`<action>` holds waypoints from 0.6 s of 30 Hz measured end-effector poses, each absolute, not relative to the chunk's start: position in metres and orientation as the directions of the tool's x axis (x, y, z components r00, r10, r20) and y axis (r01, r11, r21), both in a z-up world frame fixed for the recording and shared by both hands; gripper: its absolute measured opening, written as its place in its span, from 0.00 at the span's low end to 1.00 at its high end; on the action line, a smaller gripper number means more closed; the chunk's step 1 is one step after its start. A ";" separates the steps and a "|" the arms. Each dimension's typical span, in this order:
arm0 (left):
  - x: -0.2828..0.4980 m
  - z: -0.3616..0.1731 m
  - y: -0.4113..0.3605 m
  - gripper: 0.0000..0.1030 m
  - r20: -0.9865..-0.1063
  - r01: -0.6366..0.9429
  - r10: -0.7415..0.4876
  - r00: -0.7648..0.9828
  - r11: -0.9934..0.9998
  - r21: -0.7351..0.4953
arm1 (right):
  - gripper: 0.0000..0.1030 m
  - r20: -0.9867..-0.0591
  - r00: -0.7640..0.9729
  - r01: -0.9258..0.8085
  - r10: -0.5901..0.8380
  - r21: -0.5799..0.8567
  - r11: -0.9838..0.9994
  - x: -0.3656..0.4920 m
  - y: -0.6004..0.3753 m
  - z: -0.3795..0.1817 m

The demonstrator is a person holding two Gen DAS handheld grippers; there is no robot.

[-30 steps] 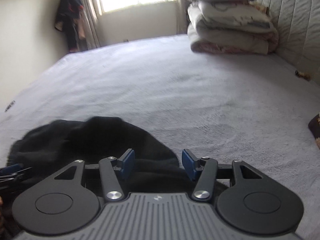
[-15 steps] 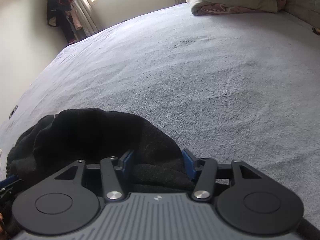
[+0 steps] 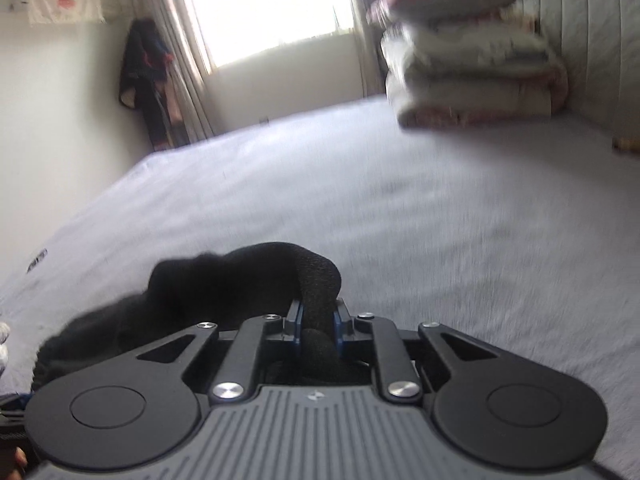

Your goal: Fold clothes

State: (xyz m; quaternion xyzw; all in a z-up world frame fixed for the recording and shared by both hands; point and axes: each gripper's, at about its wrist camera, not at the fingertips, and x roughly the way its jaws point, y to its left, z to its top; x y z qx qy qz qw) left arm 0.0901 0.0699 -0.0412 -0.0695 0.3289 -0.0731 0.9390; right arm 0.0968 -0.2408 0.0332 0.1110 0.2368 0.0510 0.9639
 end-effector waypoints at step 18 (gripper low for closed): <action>0.096 -0.036 0.092 0.86 -0.611 0.044 -0.200 0.766 0.965 -0.260 | 0.12 -0.269 0.947 -0.160 0.175 0.078 0.984 0.035 -0.207 0.109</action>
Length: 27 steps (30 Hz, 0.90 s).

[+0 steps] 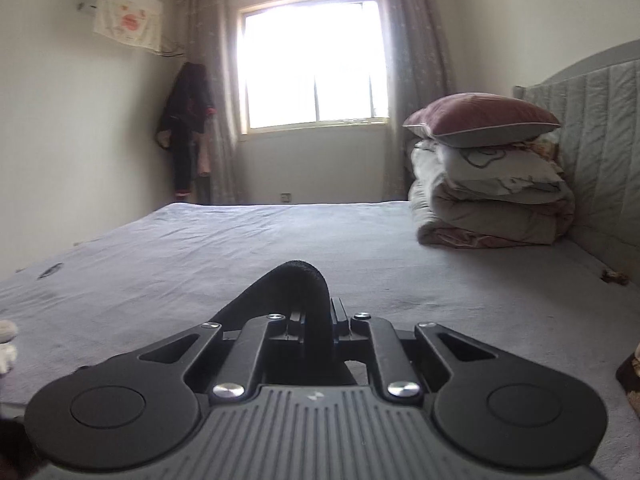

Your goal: Fold clothes

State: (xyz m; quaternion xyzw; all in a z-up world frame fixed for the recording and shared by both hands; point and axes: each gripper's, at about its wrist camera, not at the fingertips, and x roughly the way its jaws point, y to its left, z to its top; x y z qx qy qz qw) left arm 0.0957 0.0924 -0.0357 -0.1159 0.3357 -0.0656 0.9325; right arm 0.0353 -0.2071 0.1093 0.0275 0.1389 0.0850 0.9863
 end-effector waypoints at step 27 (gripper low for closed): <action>0.079 -0.032 0.079 0.73 -0.614 0.192 -0.422 0.667 0.894 -0.405 | 0.31 -0.627 0.710 -0.490 0.320 -0.115 0.864 -0.045 -0.062 0.032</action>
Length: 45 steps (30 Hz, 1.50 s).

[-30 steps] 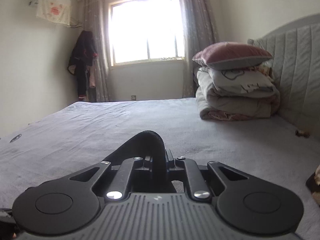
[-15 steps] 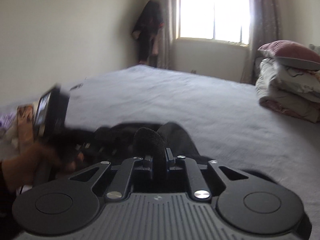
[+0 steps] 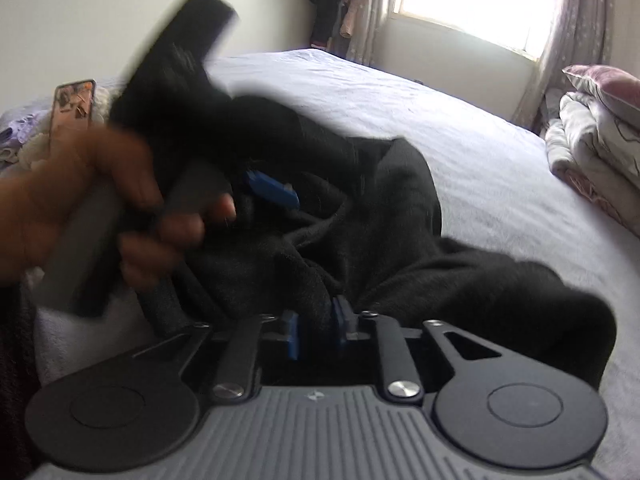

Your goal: Fold clothes

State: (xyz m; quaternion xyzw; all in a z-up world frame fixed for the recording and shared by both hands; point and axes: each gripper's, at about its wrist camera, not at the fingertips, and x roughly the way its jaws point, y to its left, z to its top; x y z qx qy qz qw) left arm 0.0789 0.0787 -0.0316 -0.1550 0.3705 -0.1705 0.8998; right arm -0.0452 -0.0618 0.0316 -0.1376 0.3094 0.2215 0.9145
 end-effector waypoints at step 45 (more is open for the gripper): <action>0.100 -0.016 0.137 0.79 -0.618 0.012 -0.260 0.742 0.927 -0.376 | 0.08 -0.601 0.799 -0.031 -0.002 -0.045 0.998 0.088 -0.169 0.110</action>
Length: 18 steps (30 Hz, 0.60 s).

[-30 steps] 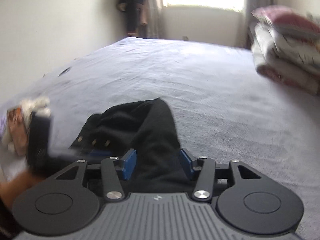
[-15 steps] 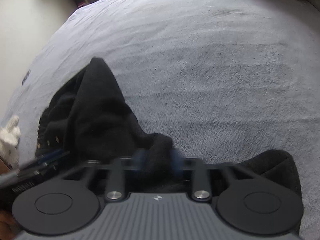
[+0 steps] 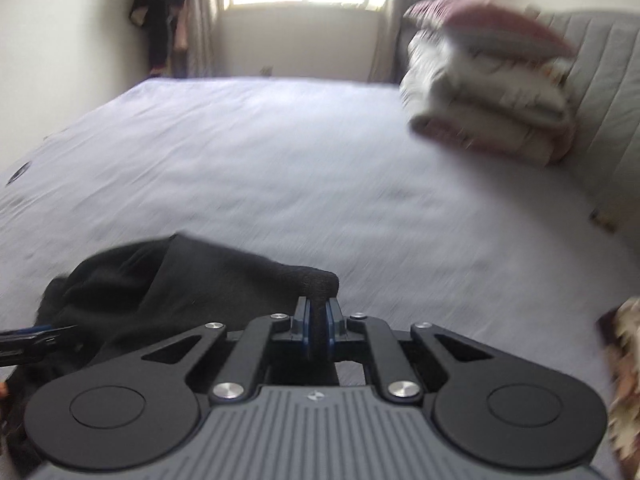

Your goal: Fold clothes

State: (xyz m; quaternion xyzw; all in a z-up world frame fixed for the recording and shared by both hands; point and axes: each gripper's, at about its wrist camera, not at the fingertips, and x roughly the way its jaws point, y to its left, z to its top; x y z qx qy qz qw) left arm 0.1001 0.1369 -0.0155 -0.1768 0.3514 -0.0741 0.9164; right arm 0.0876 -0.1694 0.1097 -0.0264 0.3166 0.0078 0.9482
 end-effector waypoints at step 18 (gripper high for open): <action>0.170 -0.055 0.238 0.68 -0.649 -0.117 -0.308 0.696 0.843 -0.525 | 0.08 -0.431 0.863 0.083 -0.263 -0.393 0.916 0.198 -0.178 0.122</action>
